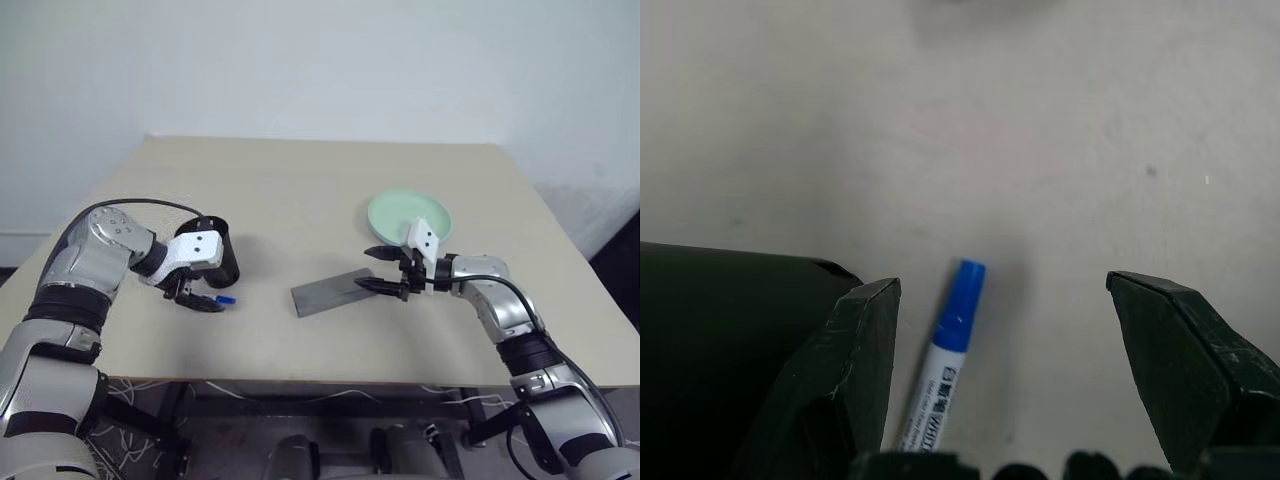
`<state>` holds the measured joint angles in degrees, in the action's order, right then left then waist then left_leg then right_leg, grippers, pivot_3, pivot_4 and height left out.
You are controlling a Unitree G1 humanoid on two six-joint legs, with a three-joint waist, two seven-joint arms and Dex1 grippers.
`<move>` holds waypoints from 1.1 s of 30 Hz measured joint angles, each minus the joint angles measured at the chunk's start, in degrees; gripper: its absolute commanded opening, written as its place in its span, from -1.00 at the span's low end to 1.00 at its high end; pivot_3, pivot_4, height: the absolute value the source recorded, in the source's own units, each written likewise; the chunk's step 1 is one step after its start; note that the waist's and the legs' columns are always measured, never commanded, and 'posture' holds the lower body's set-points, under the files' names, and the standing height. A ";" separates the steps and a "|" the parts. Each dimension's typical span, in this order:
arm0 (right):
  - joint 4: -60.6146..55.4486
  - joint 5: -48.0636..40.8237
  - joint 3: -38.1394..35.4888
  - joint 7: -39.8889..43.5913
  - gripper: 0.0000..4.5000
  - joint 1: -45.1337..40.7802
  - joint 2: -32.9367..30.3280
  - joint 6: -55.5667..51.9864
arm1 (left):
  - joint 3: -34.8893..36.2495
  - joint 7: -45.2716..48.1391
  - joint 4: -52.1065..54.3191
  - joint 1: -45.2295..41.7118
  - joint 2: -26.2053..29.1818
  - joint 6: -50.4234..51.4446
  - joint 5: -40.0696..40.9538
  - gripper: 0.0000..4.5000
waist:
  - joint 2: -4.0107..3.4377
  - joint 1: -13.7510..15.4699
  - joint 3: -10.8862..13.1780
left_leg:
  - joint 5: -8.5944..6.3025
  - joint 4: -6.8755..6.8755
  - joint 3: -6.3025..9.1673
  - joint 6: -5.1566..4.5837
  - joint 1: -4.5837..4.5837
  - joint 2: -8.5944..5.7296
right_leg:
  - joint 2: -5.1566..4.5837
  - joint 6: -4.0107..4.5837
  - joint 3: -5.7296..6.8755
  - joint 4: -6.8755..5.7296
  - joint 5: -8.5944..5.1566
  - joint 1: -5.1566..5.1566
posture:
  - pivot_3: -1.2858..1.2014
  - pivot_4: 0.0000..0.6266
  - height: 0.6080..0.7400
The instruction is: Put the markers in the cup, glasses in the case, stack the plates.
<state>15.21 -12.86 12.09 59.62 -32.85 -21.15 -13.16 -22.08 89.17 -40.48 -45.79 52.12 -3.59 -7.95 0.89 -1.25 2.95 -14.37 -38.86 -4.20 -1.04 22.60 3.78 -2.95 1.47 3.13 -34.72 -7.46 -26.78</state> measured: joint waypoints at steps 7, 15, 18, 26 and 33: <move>0.01 0.00 0.00 -0.02 0.58 0.00 0.01 -0.02 | -2.31 -0.07 -3.25 -1.45 -1.83 -4.98 -4.93 0.55 | 0.01 0.00 -0.01 | 0.01 -0.02 0.00 -0.01 0.01 0.00 | 0.00 0.00 -0.01 -0.01 0.00 0.00 | 0.03 -1.00 1.00; 0.00 0.00 0.00 -0.08 0.58 0.00 0.02 -0.02 | -3.33 0.50 -6.35 -2.56 -2.57 -7.52 -7.75 0.29 | 0.01 -0.02 -0.01 | 0.01 -0.06 -0.01 -0.02 0.01 0.00 | 0.00 0.00 -0.03 -0.04 0.00 0.00 | 0.03 -1.00 1.00; 0.00 0.00 0.00 -0.19 0.58 0.00 0.02 -0.02 | -3.34 1.74 -6.33 -2.56 -2.61 -7.70 -7.62 -0.14 | 0.01 -0.03 -0.01 | 0.01 -0.07 -0.01 -0.02 0.00 0.00 | 0.00 0.00 -0.04 -0.05 0.00 0.01 | 0.03 -1.00 1.00; 0.01 0.00 0.00 -0.65 0.58 0.00 0.06 -0.02 | -3.33 2.28 -5.68 -2.41 -2.64 -7.57 -7.10 -0.99 | 0.01 -0.02 -0.01 | 0.01 -0.11 0.00 -0.02 0.02 0.00 | 0.00 0.00 -0.05 -0.05 0.00 0.02 | 0.03 -1.00 1.00; 0.01 0.00 0.00 -0.67 0.58 0.00 0.07 -0.01 | -3.33 2.68 -3.94 -1.19 -2.64 -6.98 -6.70 -0.99 | 0.02 -0.02 -0.01 | 0.01 -0.11 0.00 -0.03 0.01 0.00 | 0.01 0.00 -0.05 -0.08 0.00 0.01 | 0.03 -1.00 1.00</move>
<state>15.22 -12.86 12.09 58.95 -32.86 -21.08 -13.18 -25.41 91.84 -44.42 -46.98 49.47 -10.57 -14.65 0.91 -1.27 2.94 -14.35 -38.97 -4.20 -1.07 22.60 3.78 -2.94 1.47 3.08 -34.80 -7.45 -26.77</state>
